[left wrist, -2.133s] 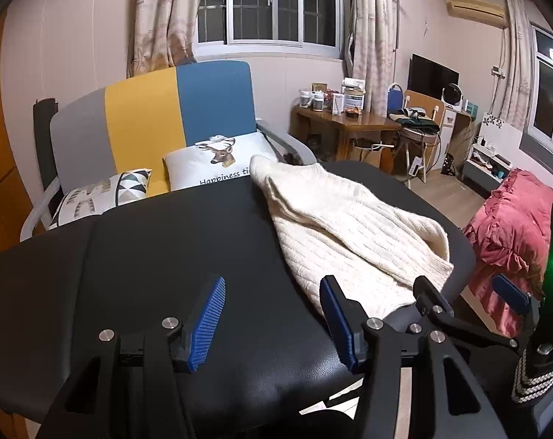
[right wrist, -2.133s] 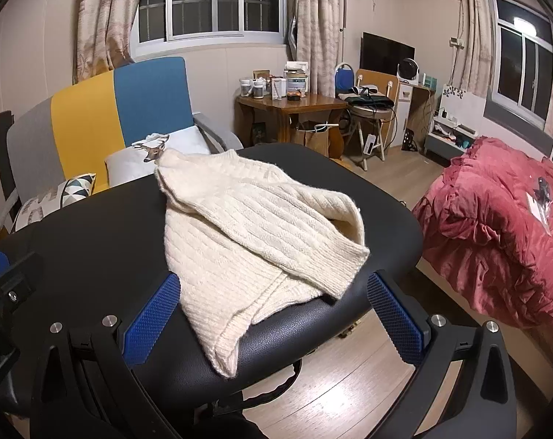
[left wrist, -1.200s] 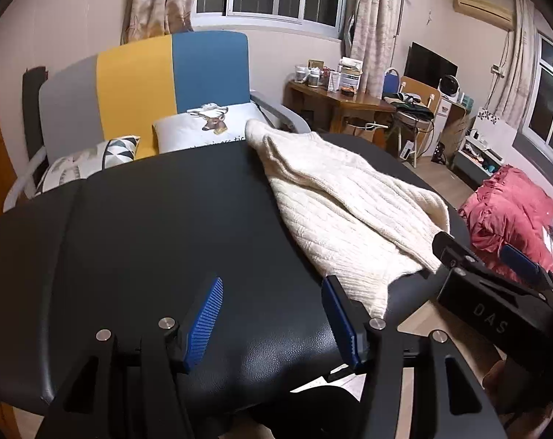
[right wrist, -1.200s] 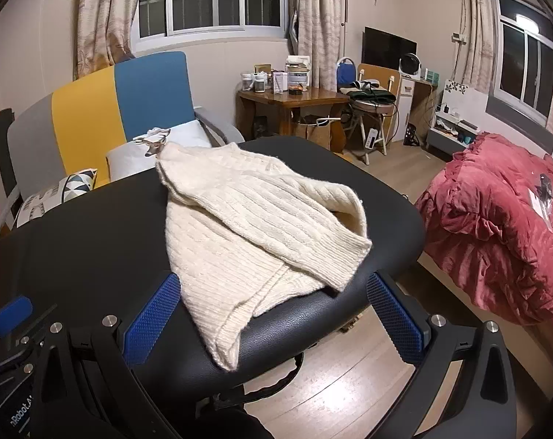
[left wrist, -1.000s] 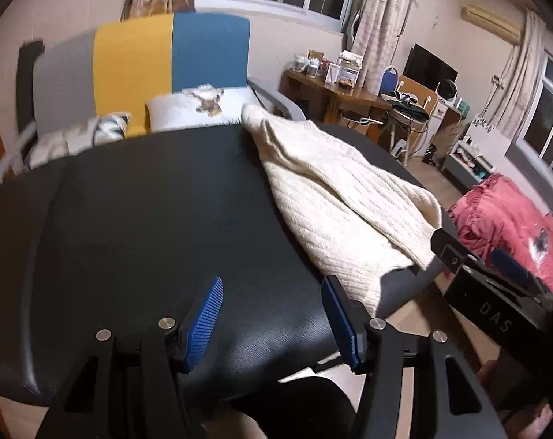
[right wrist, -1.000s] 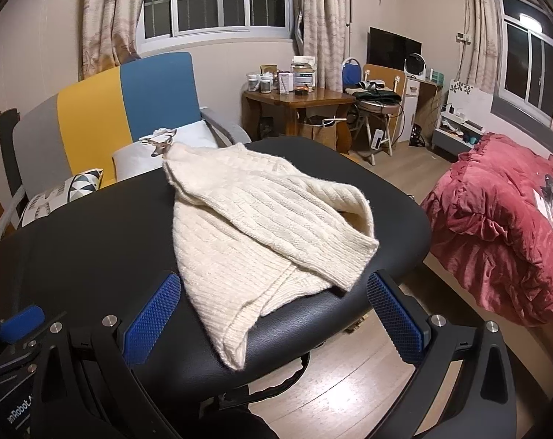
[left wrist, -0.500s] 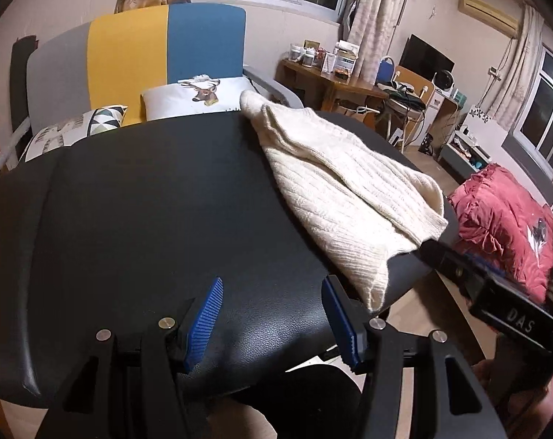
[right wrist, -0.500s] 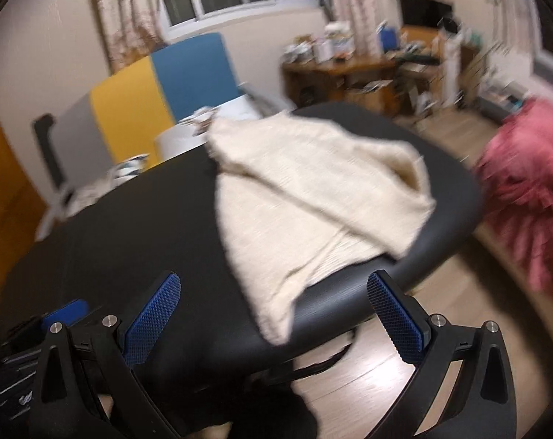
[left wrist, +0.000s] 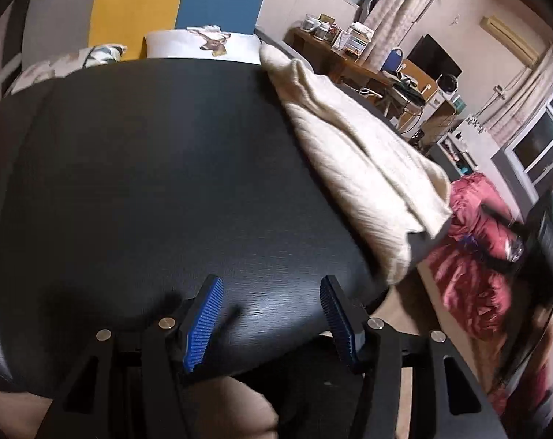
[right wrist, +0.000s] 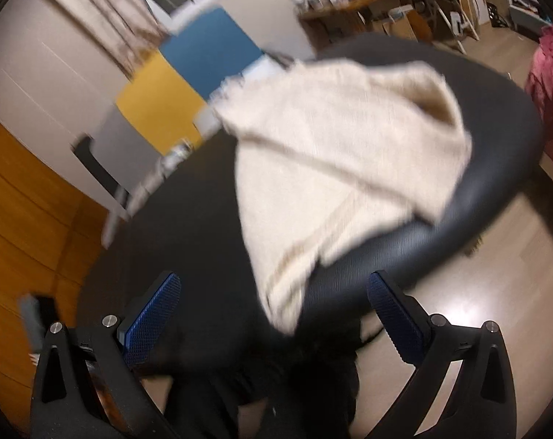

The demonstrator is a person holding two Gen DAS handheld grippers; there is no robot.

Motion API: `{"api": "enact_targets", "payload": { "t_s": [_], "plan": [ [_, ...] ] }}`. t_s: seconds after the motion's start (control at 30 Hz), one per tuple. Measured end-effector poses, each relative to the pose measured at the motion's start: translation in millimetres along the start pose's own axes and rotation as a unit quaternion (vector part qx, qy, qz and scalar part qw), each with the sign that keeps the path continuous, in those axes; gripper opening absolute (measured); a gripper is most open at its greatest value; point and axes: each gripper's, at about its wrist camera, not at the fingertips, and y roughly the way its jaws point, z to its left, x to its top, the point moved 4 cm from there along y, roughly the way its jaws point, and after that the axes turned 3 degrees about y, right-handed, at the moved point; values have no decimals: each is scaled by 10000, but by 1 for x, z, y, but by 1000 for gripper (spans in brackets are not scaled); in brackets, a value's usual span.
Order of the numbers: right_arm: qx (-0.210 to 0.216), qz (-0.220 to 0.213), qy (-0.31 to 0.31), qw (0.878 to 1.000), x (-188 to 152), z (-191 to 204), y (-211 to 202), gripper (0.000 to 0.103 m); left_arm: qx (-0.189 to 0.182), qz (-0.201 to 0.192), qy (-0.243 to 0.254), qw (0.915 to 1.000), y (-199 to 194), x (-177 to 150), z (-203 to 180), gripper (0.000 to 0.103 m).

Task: Fold clothes
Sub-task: 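Move both tools toward the cream sweater on the black chair seat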

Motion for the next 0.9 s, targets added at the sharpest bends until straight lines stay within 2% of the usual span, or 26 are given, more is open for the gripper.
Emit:
{"api": "enact_targets", "payload": {
  "t_s": [0.17, 0.23, 0.33, 0.4, 0.5, 0.6, 0.8, 0.9],
  "plan": [
    [-390, -64, -318, 9987, 58, 3, 7, 103, 483, -85, 284, 9984, -1, 4, 13, 56],
    [-322, -30, -356, 9988, 76, 9, 19, 103, 535, -91, 215, 9983, 1, 8, 23, 56],
    [-687, 116, -779, 9945, 94, 27, 49, 103, 387, 16, 73, 9992, 5, 15, 37, 56],
    [-848, 433, -1038, 9900, 103, 30, 73, 103, 365, 71, 44, 9993, 8, 18, 44, 56],
    [-724, 879, -604, 9917, 123, 5, 97, 103, 526, 91, 255, 9982, 10, 21, 52, 56],
    [-654, 1148, -521, 9899, 137, -12, 112, 103, 608, 158, 338, 9974, 16, 23, 60, 56],
    [-652, 1281, 165, 9895, 166, -67, 128, 103, 462, 349, -184, 9982, 35, 30, 79, 56],
    [-591, 1269, 233, 9899, 169, -75, 131, 103, 547, 411, -235, 9974, 44, 30, 80, 56]
  ]
}}
